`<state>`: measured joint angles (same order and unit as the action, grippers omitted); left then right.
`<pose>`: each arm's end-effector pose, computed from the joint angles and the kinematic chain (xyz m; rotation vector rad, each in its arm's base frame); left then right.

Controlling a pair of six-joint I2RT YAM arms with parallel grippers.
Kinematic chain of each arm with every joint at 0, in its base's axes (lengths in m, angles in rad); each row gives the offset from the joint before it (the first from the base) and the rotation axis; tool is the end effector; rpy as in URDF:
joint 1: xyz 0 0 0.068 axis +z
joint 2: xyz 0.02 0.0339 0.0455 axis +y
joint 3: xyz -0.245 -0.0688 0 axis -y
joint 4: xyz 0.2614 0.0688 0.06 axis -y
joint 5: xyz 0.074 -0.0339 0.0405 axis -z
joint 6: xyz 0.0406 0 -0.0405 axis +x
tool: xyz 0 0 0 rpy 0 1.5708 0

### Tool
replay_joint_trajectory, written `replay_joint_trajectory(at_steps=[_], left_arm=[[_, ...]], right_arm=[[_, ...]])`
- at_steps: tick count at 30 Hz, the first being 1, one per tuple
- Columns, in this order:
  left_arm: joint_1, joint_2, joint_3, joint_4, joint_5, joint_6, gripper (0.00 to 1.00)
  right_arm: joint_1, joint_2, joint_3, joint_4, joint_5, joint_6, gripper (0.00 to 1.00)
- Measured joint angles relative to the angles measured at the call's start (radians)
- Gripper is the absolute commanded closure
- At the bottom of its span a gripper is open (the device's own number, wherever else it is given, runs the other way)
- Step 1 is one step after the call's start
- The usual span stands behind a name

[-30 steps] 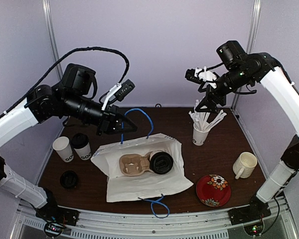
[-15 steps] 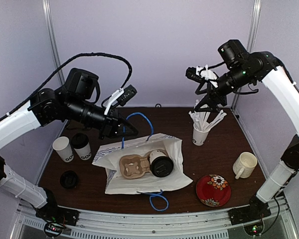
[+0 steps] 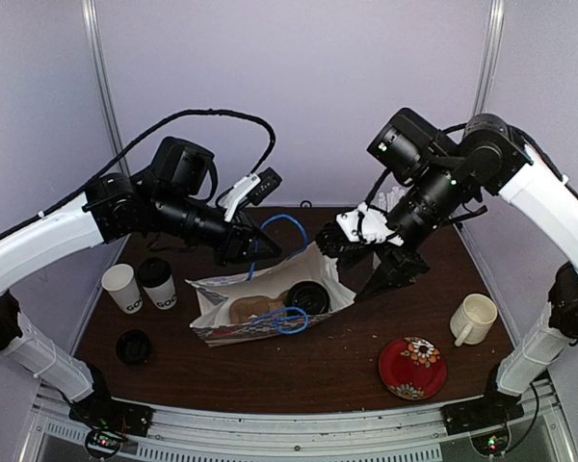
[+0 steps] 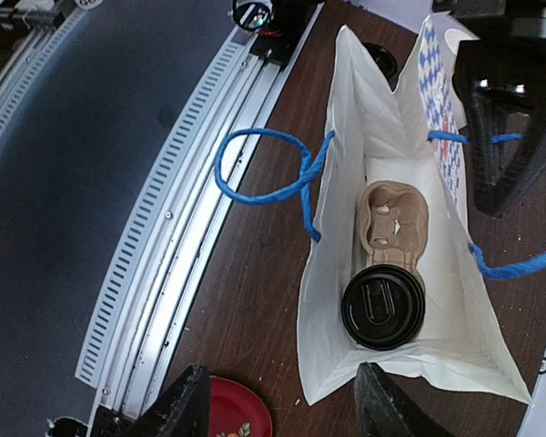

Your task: Pack the takeout coffee

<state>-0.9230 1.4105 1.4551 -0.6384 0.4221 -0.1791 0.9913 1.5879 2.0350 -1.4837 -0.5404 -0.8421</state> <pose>0.1867 -0.2743 0.3648 1.0793 2.0464 -1.0592 0.1410 0.2536 0.4319 -2.1424 1.3989 0.7567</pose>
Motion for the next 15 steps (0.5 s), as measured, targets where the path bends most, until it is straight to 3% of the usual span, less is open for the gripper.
replay_joint_trajectory(at_steps=[6, 15], left_arm=[[0.000, -0.004, 0.000, 0.033, 0.014, -0.037, 1.00], [0.000, -0.047, 0.000, 0.049, 0.039, -0.069, 1.00]], right_arm=[[0.106, 0.034, -0.056, 0.074, 0.267, 0.008, 0.55], [0.209, 0.125, -0.087, 0.157, 0.478, -0.004, 0.61]])
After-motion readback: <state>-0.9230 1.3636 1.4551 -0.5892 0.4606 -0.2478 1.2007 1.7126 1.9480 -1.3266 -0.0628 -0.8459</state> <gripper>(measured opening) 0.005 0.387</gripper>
